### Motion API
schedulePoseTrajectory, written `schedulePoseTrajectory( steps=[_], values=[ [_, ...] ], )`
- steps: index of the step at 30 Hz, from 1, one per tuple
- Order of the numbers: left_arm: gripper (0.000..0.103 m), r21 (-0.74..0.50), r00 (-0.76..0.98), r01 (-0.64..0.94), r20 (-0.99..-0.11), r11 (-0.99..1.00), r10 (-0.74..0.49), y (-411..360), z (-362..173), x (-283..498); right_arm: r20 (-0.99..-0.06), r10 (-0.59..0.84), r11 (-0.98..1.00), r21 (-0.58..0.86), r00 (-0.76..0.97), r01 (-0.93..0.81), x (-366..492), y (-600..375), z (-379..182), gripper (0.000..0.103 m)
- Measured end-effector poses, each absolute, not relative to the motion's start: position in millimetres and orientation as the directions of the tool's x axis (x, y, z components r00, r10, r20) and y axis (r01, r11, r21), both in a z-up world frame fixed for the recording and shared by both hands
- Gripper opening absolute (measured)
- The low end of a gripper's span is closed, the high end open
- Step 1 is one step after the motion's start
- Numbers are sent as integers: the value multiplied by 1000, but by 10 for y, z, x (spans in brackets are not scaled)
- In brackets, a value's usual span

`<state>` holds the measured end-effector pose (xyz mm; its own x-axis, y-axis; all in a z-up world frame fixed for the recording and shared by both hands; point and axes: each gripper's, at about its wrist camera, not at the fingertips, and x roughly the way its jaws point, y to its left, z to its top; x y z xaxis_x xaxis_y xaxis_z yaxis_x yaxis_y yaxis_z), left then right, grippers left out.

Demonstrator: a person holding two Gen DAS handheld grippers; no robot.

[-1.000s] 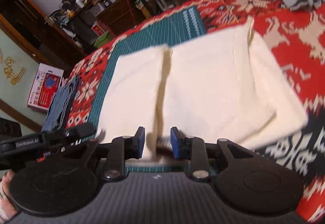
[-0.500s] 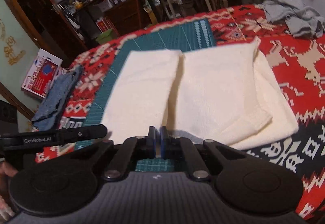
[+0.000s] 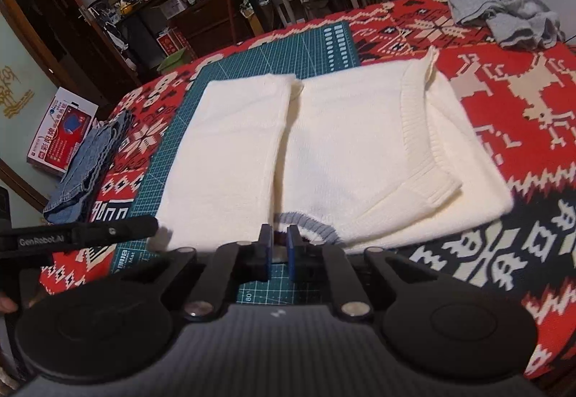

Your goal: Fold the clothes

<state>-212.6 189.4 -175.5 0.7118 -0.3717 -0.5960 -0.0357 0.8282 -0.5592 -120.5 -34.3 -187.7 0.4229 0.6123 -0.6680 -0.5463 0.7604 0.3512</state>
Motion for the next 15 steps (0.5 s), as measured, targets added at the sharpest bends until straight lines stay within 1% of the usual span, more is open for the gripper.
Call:
schedulePoseTrajectory(
  steps=[5, 8, 10, 15],
  values=[
    [3, -554, 754, -26, -557, 832, -348, 1994, -1589, -2005, -636, 632, 741, 328, 443, -586, -1195, -200, -1741, 11],
    [3, -561, 767, -16, -538, 827, -350, 2027, -1594, -1810, -616, 644, 729, 313, 454, -609, -1188, -114, -1660, 11],
    [3, -552, 762, -25, -550, 834, -341, 2015, -1640, -1675, -603, 652, 721, 302, 460, -624, -1184, -56, -1605, 11],
    [1, -534, 727, -27, -591, 845, -350, 1932, -1812, -1541, -623, 629, 731, 269, 466, -627, -1169, -71, -1689, 9]
  ],
)
